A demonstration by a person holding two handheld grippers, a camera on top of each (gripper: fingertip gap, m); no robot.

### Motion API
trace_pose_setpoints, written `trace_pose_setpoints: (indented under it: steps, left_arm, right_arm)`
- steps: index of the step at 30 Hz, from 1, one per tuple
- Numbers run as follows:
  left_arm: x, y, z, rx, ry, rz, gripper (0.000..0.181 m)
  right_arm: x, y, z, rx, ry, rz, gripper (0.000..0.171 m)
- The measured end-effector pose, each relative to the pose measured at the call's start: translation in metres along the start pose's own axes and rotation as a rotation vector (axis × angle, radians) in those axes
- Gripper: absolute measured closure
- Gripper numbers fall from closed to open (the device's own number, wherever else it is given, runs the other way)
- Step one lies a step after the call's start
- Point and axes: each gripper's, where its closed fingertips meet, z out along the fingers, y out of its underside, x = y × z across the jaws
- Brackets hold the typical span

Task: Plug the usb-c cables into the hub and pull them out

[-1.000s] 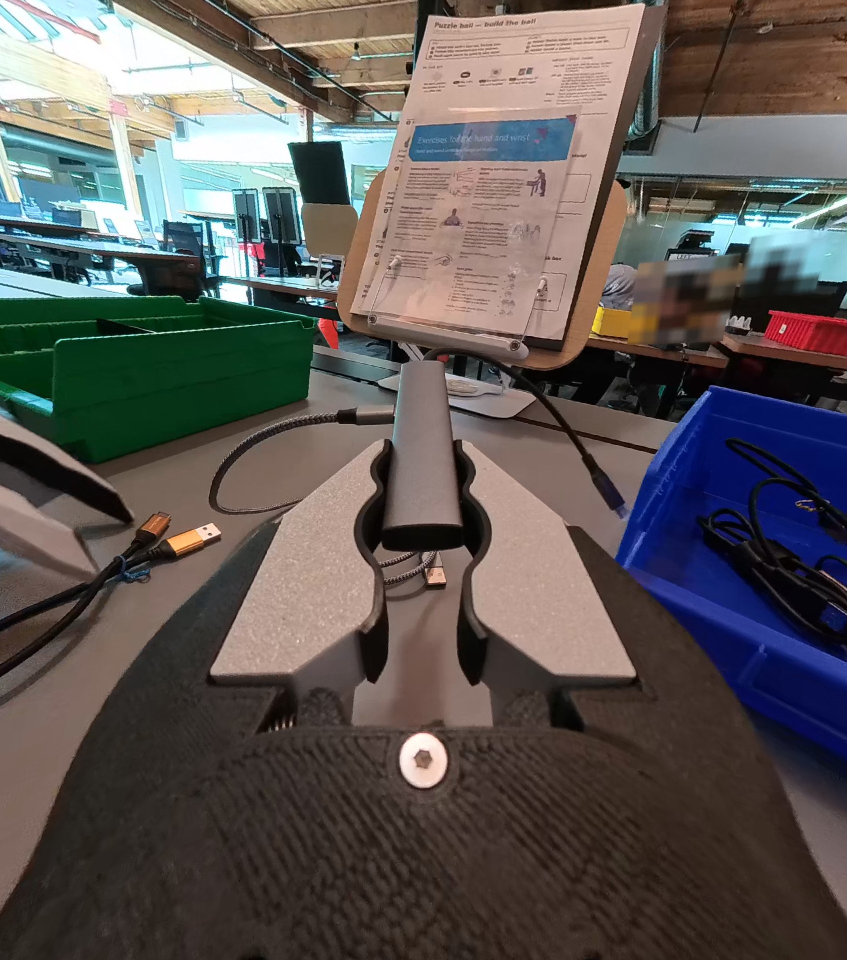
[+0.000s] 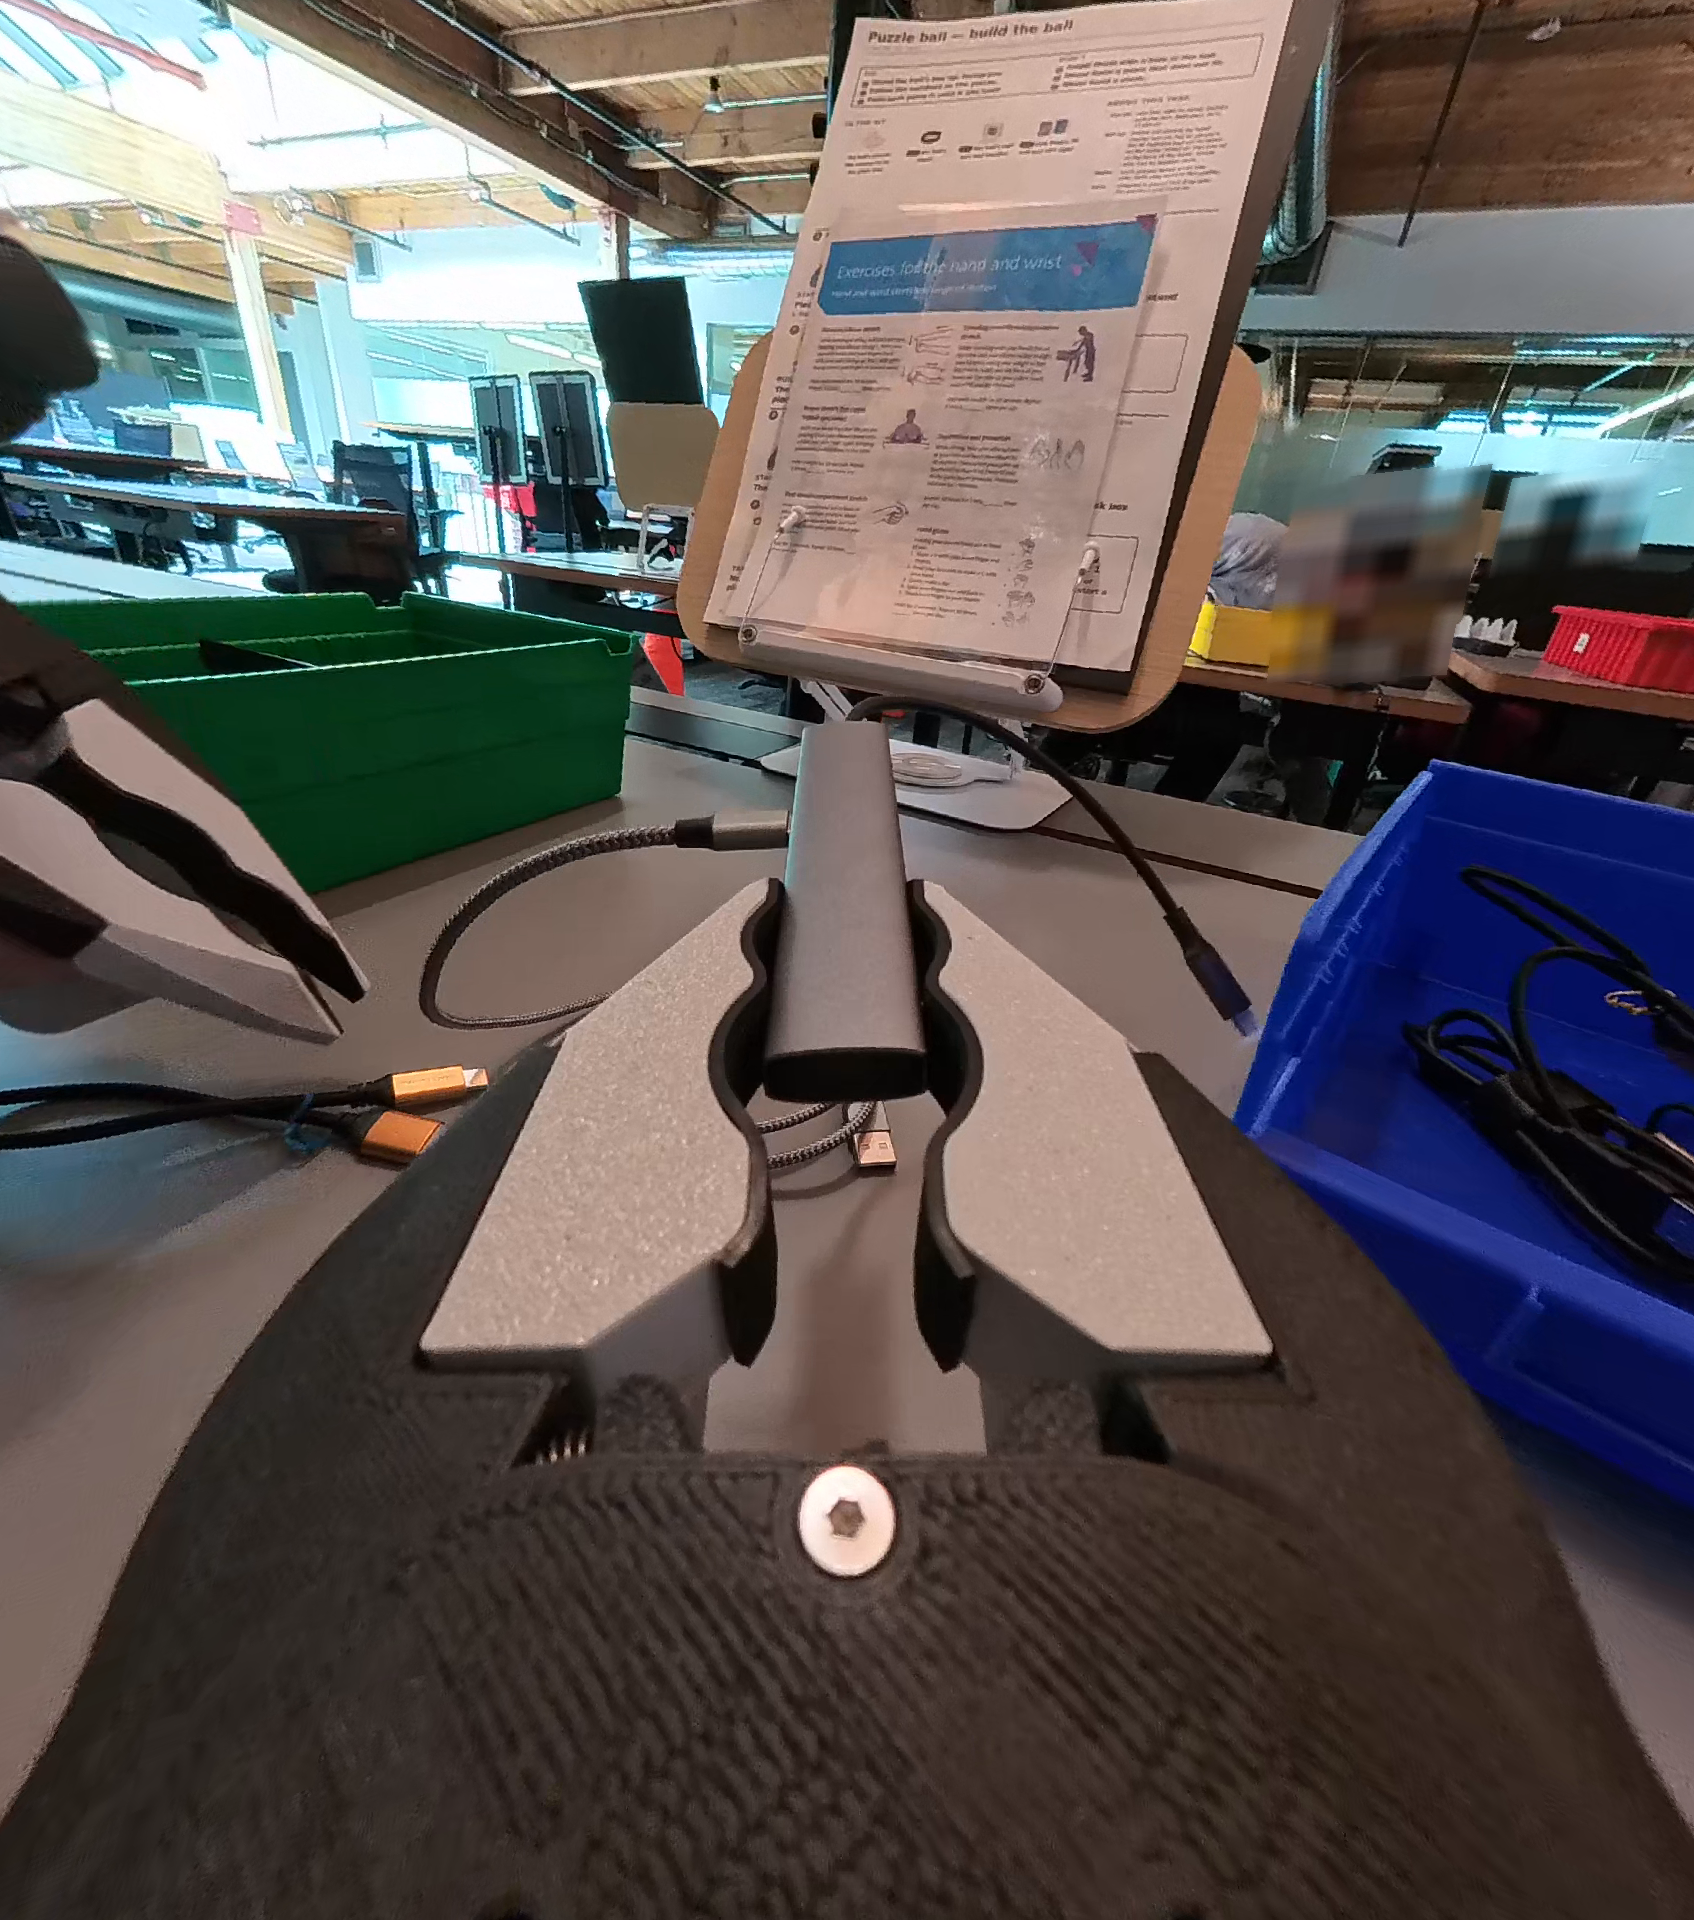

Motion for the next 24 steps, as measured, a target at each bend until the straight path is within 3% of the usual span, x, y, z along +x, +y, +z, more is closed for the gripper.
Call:
trace_pose_setpoints:
  steps: [6,12,24]
  left_arm:
    - [0.015,0.006,0.015,-0.006,0.014,-0.08,0.161]
    - [0.003,0.005,0.019,0.006,-0.103,-0.057,0.175]
    - [-0.007,0.012,0.023,-0.005,-0.145,-0.038,0.171]
  right_arm:
    - [0.0,-0.001,0.0,0.004,0.004,-0.002,0.149]
    - [0.001,-0.001,-0.001,0.008,0.002,0.008,0.149]
    - [0.001,-0.001,-0.001,0.007,0.001,0.007,0.149]
